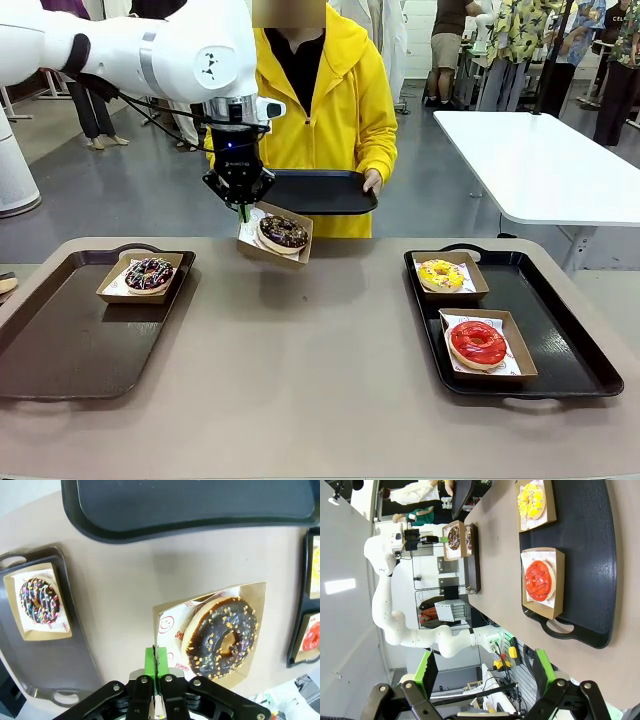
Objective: Individually package the donuts and arrange them on the tray.
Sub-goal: Place the picked Paper togo box on the Handle tray.
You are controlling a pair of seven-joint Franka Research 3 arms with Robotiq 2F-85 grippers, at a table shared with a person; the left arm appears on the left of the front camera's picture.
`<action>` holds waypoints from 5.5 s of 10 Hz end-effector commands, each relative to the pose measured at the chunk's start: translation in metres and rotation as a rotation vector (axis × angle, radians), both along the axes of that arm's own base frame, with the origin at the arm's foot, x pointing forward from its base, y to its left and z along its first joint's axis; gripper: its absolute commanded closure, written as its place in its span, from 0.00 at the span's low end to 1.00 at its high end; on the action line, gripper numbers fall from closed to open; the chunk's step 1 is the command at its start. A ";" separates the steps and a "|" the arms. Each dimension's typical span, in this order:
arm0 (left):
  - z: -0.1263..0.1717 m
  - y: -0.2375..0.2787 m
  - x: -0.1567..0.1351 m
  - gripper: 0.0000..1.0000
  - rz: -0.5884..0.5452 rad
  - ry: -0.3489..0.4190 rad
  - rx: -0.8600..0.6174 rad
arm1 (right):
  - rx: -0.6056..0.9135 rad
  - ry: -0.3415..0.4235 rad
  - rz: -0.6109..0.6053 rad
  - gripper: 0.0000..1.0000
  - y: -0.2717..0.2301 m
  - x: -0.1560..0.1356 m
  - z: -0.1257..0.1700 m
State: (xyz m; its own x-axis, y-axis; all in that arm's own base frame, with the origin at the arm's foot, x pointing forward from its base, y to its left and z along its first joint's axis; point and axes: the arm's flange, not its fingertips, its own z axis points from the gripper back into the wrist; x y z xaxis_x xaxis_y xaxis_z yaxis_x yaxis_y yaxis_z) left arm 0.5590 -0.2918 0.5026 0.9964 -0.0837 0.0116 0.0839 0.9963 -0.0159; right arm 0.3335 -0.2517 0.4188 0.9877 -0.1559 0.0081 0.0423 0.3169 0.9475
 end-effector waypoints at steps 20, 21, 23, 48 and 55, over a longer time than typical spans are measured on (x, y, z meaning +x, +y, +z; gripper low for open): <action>-0.032 0.255 -0.179 0.99 0.211 0.067 0.111 | 0.011 -0.004 0.004 0.00 -0.002 0.000 0.001; -0.032 0.255 -0.179 0.99 0.211 0.067 0.111 | 0.011 -0.004 0.004 0.00 -0.002 0.000 0.001; -0.037 0.271 -0.176 0.99 0.160 0.023 0.090 | 0.011 -0.004 0.004 0.00 -0.002 0.000 0.001; -0.004 0.317 -0.202 0.33 0.129 -0.145 -0.534 | 0.011 -0.004 0.004 0.00 -0.002 0.000 0.001; -0.050 0.475 -0.226 0.33 0.417 -0.246 -1.069 | 0.011 -0.004 0.004 0.00 -0.002 0.000 0.001</action>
